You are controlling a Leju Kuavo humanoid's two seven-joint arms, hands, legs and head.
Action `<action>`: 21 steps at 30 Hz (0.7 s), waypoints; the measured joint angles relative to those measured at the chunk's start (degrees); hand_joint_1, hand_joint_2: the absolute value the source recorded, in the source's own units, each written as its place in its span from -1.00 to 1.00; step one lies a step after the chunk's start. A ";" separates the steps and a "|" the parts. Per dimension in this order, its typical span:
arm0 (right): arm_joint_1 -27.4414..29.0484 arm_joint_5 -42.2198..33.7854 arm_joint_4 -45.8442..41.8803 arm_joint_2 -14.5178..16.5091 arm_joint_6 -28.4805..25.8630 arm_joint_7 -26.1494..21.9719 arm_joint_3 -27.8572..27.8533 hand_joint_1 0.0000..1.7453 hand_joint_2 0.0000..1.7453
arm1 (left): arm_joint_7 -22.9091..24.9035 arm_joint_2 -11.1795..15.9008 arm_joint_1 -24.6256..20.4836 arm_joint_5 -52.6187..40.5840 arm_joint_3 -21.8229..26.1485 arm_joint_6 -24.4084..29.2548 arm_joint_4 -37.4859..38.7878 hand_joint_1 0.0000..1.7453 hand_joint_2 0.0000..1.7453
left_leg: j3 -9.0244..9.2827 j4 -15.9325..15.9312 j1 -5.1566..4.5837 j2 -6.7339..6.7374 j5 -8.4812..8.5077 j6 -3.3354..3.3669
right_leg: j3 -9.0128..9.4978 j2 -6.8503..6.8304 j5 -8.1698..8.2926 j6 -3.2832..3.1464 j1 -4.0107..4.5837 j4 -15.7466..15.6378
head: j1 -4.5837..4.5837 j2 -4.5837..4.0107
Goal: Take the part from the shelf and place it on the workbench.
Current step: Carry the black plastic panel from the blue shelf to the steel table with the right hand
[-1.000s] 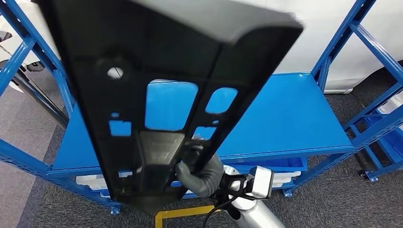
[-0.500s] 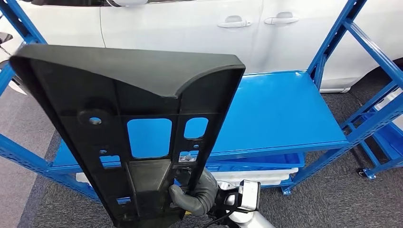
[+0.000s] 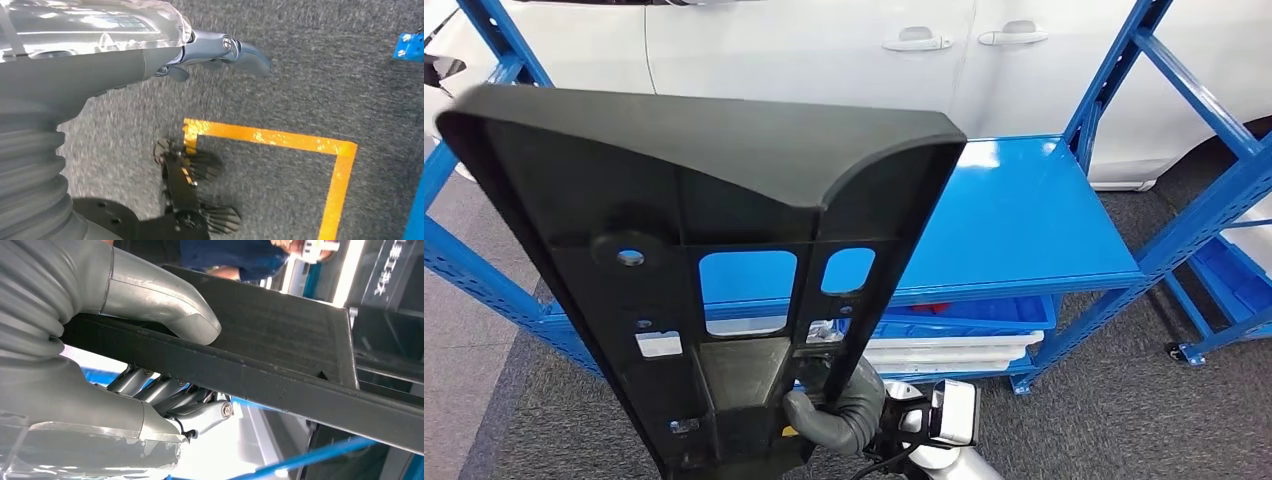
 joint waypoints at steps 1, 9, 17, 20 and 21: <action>0.21 0.02 -0.18 0.03 0.10 0.01 -0.19 1.00 1.00 | 0.06 0.05 0.12 -0.07 -0.04 0.01 0.03 -1.00 1.00 | -0.33 -0.02 -0.04 0.08 0.55 0.40 | -0.15 0.07 0.54 0.37 -0.11 -0.16 | 0.01 0.00; 1.59 -0.11 -1.00 0.02 1.29 0.01 -2.23 1.00 1.00 | 0.10 0.88 0.20 -0.91 -0.67 0.03 0.11 -1.00 1.00 | -6.47 0.15 -0.11 0.79 5.64 1.73 | -3.05 0.20 -12.13 1.63 -0.60 16.92 | 0.02 0.00; 1.87 0.32 -1.42 0.52 1.40 0.00 -3.31 1.00 1.00 | 0.52 1.64 0.21 -1.36 -1.22 0.18 0.13 -1.00 1.00 | -9.13 0.32 -0.07 0.69 8.99 -0.21 | 10.02 0.10 -8.95 -0.78 0.25 -1.38 | 0.01 0.00; 1.89 0.40 -1.36 0.83 1.49 0.01 -3.33 1.00 1.00 | 0.64 1.99 0.25 -1.19 -1.27 0.27 0.20 -1.00 1.00 | -10.83 4.08 0.06 0.55 4.25 -1.03 | 8.42 -0.19 -6.68 -2.00 -0.08 -2.22 | 0.01 0.00; 1.89 0.34 -1.28 0.92 1.51 0.01 -3.33 1.00 1.00 | 0.67 2.07 0.22 -1.12 -1.27 0.29 0.20 -1.00 1.00 | -11.73 7.51 0.11 0.55 1.18 -1.30 | 7.65 -0.19 -6.01 -2.23 -0.01 -2.26 | 0.01 0.00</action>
